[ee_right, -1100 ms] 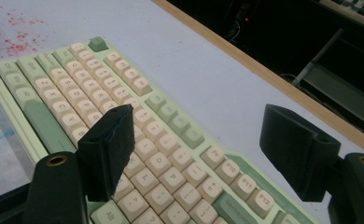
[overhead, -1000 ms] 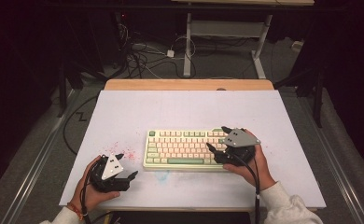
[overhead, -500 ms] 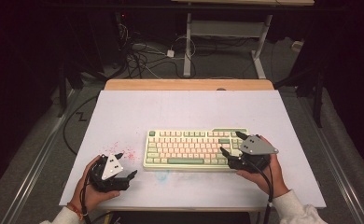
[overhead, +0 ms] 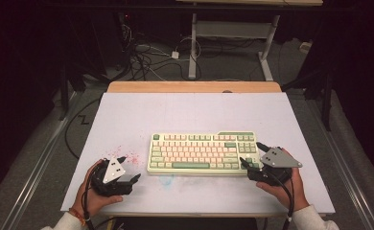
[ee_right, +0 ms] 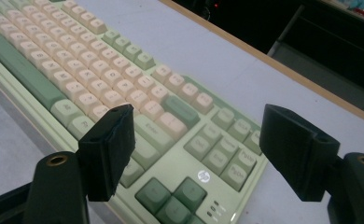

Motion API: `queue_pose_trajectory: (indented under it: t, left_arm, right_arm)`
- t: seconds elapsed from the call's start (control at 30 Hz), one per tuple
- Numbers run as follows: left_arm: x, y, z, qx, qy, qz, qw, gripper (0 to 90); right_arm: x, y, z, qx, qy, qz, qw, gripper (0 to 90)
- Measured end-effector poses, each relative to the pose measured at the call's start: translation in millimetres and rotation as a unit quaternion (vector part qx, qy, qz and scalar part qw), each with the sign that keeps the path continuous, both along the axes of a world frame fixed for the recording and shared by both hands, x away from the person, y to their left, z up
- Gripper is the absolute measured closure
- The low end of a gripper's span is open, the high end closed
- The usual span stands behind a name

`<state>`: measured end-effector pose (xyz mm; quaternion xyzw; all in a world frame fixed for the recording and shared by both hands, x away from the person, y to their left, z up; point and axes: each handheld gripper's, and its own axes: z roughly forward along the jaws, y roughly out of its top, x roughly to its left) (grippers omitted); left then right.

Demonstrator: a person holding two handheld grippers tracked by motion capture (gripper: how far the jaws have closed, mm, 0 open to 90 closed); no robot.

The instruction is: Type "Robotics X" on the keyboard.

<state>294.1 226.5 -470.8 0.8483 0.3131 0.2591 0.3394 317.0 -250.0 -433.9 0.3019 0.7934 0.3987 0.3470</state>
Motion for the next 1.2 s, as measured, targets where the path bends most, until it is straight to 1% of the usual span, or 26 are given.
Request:
queue_pose_trajectory:
  t: [0.1,0.17,0.23,0.27,0.3,0.4,0.47,0.5,0.67,0.7,0.73,0.77,0.83,0.93,1.0,1.1,1.2]
  left_arm:
    - [0.1,0.5,1.3,-0.003,-0.002,0.003,1.0,23.3]
    - [-0.3,1.2,2.8,-0.009,-0.004,-0.001,0.9999,26.1]
    - [-0.1,0.6,4.1,-0.007,-0.005,-0.002,1.0,28.0]
    - [0.1,0.3,4.8,-0.01,-0.003,-0.004,0.9999,29.6]
    - [-0.3,-0.2,5.4,-0.015,0.004,-0.006,0.9999,31.5]
    - [-0.4,-0.5,8.4,-0.022,0.006,-0.016,0.9996,38.0]
    - [-0.1,0.5,9.8,-0.039,0.014,-0.024,0.9989,46.7]
    - [-0.1,0.7,10.3,-0.043,0.017,-0.028,0.9985,50.0]
    - [1.3,-2.0,13.0,-0.046,0.027,-0.045,0.9976,69.8]
    - [1.8,-3.8,13.5,-0.049,0.03,-0.049,0.9972,73.1]
    - [2.6,-5.6,14.3,-0.046,0.032,-0.053,0.997,76.5]
    - [3.5,-7.9,14.6,-0.048,0.036,-0.058,0.9966,80.2]
    - [5.3,-13.3,15.2,-0.048,0.043,-0.065,0.9958,84.4]
    - [8.7,-23.1,16.0,-0.039,0.055,-0.077,0.9948,87.4]
    - [10.9,-30.4,17.3,-0.027,0.057,-0.081,0.9947,87.5]
    - [14.9,-38.9,18.9,-0.021,0.06,-0.087,0.9942,87.5]
    - [18.6,-45.5,20.0,-0.021,0.06,-0.092,0.9937,87.5]
  right_arm:
    - [-3.0,-4.7,-3.9,0.001,0.006,0.001,1.0,27.1]
    - [-4.9,-6.6,-6.9,0.0,0.009,0.004,0.9999,27.1]
    - [-7.1,-7.7,-10.0,-0.001,0.015,0.003,0.9999,27.1]
    - [-8.2,-8.1,-11.6,-0.003,0.016,0.003,0.9999,27.2]
    - [-9.1,-8.4,-13.0,-0.007,0.017,0.004,0.9998,27.1]
    - [-11.6,-8.9,-16.5,-0.013,0.022,0.001,0.9997,27.1]
    - [-13.1,-8.9,-18.1,-0.015,0.026,0.003,0.9995,27.2]
    - [-14.0,-8.7,-18.6,-0.014,0.028,0.003,0.9995,27.2]
    - [-15.4,-7.7,-19.0,-0.015,0.027,0.006,0.9995,27.2]
    - [-15.3,-7.3,-19.4,-0.015,0.028,0.007,0.9995,27.2]
    - [-15.2,-6.7,-19.8,-0.014,0.028,0.006,0.9995,27.2]
    - [-15.2,-6.3,-20.1,-0.016,0.029,0.008,0.9994,27.2]
    - [-14.9,-5.0,-20.8,-0.018,0.03,0.009,0.9993,27.2]
    - [-15.1,-3.2,-21.6,-0.023,0.03,0.01,0.9992,27.2]
    - [-14.9,-2.6,-22.2,-0.025,0.031,0.01,0.9992,27.2]
    - [-14.2,-2.4,-23.0,-0.027,0.032,0.011,0.9991,27.2]
    - [-14.3,-1.7,-24.0,-0.027,0.034,0.009,0.999,27.2]
